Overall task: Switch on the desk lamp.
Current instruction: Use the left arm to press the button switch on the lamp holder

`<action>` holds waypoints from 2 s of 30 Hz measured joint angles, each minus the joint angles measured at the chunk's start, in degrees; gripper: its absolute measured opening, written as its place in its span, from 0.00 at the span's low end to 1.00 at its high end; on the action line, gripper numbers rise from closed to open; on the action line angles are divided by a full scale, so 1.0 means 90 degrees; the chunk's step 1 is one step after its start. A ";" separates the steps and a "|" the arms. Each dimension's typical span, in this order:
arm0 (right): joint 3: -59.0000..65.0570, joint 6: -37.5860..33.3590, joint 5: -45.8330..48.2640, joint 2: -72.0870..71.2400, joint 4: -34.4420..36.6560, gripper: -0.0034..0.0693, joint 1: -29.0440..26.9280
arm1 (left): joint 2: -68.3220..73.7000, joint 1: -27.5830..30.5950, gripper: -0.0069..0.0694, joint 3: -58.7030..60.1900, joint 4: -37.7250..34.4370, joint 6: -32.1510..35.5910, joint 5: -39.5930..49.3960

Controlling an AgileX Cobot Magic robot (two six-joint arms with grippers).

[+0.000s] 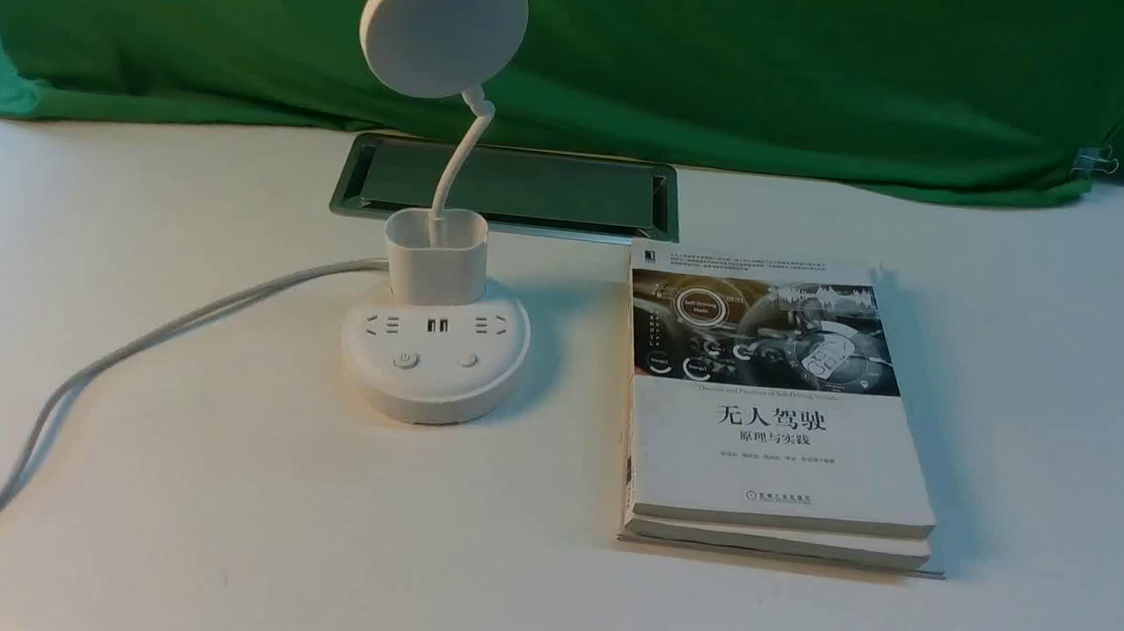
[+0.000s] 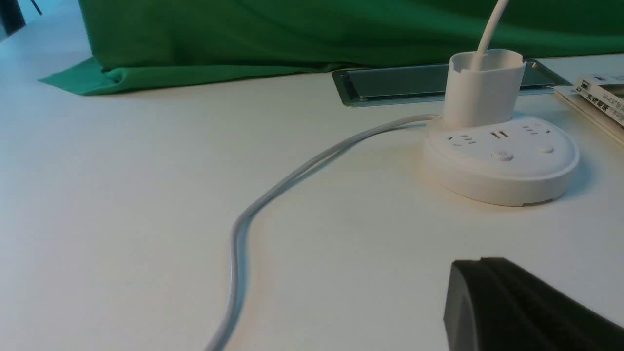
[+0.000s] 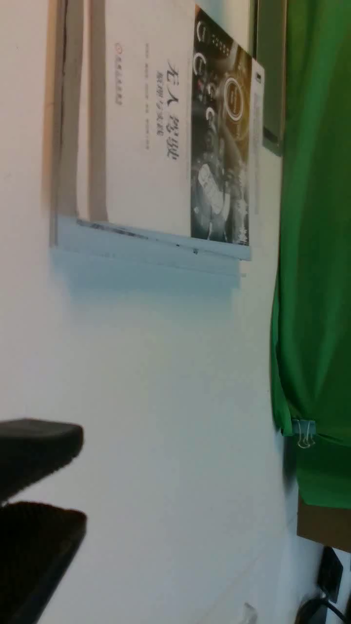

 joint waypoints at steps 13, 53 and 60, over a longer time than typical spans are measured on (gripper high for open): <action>0.0000 0.0000 0.0000 0.0000 0.0000 0.37 0.0000 | 0.0000 0.0000 0.09 0.0000 0.0000 0.0000 0.0000; 0.0000 0.0000 0.0000 0.0000 -0.0006 0.37 0.0000 | 0.0414 0.0000 0.09 -0.1118 -0.0043 -0.2413 -0.4965; 0.0000 0.0000 0.0000 0.0000 -0.0006 0.37 0.0000 | 0.2743 0.0000 0.09 -0.3085 0.0764 -0.2393 -0.0954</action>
